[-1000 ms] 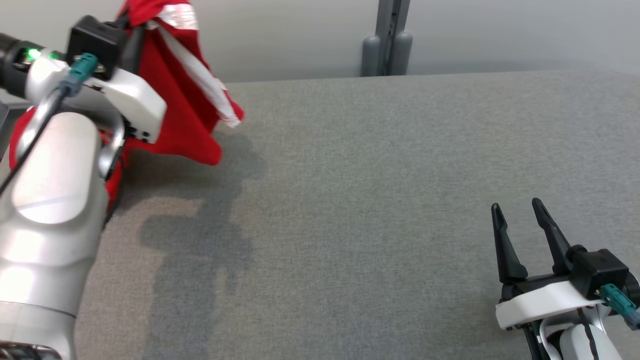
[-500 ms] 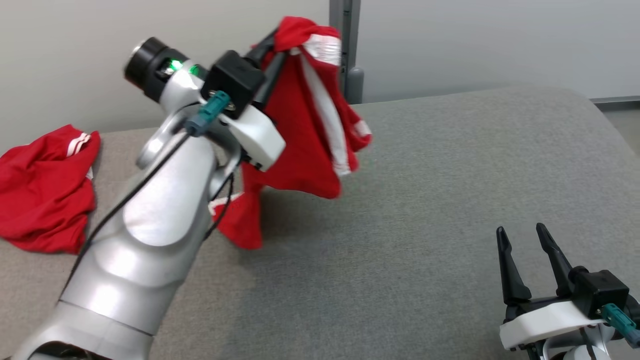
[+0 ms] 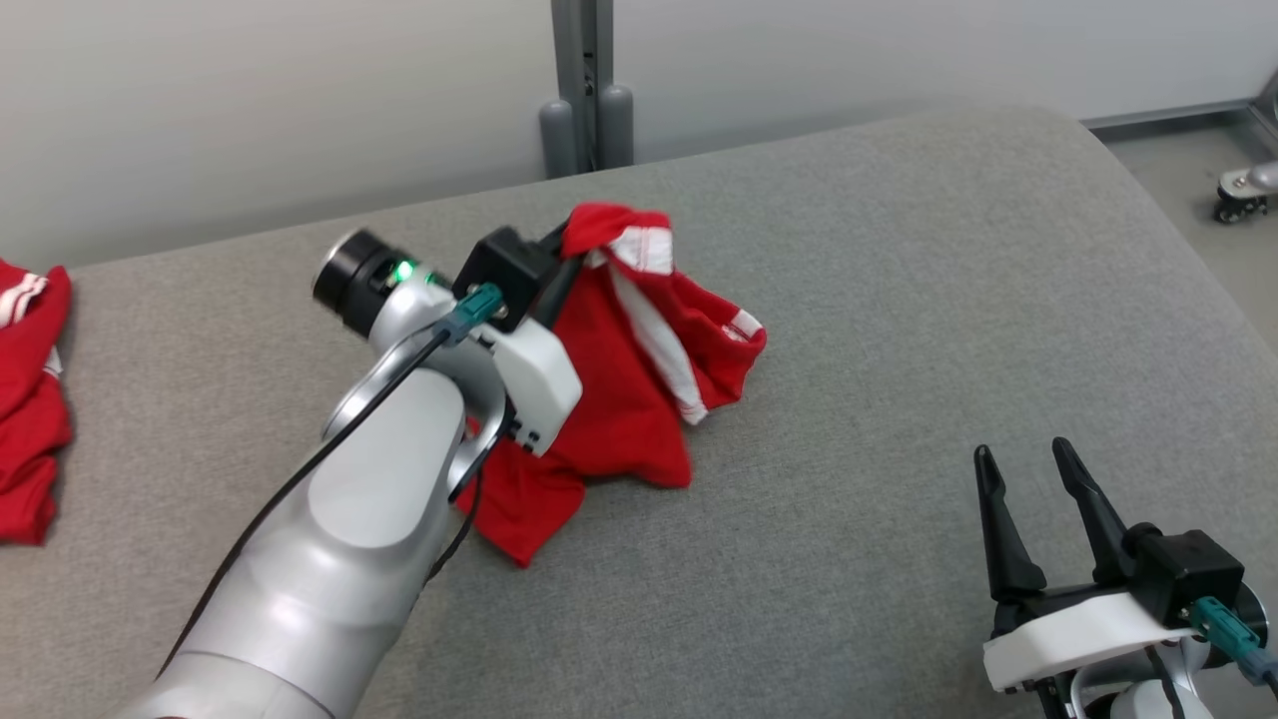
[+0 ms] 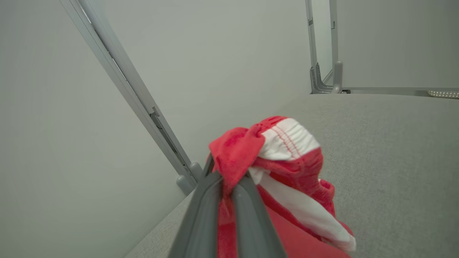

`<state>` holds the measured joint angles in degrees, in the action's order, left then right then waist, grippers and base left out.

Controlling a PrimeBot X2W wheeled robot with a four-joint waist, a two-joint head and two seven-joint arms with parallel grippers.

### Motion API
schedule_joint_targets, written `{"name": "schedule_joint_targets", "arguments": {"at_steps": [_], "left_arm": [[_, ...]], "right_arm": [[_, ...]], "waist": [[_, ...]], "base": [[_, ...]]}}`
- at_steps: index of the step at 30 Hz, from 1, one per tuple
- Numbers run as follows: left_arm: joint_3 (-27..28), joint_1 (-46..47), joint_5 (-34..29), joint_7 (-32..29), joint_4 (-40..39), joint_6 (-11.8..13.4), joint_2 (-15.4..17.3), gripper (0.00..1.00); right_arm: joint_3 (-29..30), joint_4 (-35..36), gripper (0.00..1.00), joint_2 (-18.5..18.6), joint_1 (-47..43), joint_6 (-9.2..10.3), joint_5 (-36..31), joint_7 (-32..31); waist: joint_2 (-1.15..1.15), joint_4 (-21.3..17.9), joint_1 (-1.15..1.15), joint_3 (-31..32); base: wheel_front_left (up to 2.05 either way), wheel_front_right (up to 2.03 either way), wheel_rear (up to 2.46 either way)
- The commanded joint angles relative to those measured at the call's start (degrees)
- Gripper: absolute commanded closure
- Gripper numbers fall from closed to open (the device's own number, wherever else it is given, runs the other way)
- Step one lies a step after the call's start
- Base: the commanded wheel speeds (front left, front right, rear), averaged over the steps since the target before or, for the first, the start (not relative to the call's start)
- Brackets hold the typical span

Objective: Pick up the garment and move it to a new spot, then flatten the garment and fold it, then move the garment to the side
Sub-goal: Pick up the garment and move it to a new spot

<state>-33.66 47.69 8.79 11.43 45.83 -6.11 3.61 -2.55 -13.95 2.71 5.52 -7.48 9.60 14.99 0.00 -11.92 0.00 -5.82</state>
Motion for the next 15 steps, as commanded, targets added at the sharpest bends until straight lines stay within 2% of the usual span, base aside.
{"name": "schedule_joint_targets", "arguments": {"at_steps": [1,7,13,15], "left_arm": [[0.24,-0.82,0.76,0.43,1.99,0.58,0.21,1.00],[-0.54,-3.12,2.45,1.37,11.36,0.90,-0.31,1.00],[-1.17,-4.46,4.16,2.32,16.72,1.21,-0.56,1.00],[-1.50,-4.73,4.67,2.70,17.45,1.21,-0.62,0.52]], "right_arm": [[-0.16,-0.23,0.00,0.34,0.72,-0.03,0.18,0.30],[-0.49,-0.63,0.00,0.34,1.23,-0.03,0.54,0.30],[-0.32,-0.81,0.00,0.34,1.39,-0.03,0.81,0.30],[-0.26,-0.86,0.00,0.34,1.39,-0.03,0.89,0.30]], "waist": [[0.00,-1.00,0.00,-0.99],[0.00,-2.07,0.00,-1.68],[0.00,-1.85,0.00,-1.66],[0.00,-1.53,0.00,-1.56]], "base": [[0.00,0.00,0.00],[0.00,0.00,0.00],[0.00,0.00,0.00],[0.00,0.00,0.00]]}}
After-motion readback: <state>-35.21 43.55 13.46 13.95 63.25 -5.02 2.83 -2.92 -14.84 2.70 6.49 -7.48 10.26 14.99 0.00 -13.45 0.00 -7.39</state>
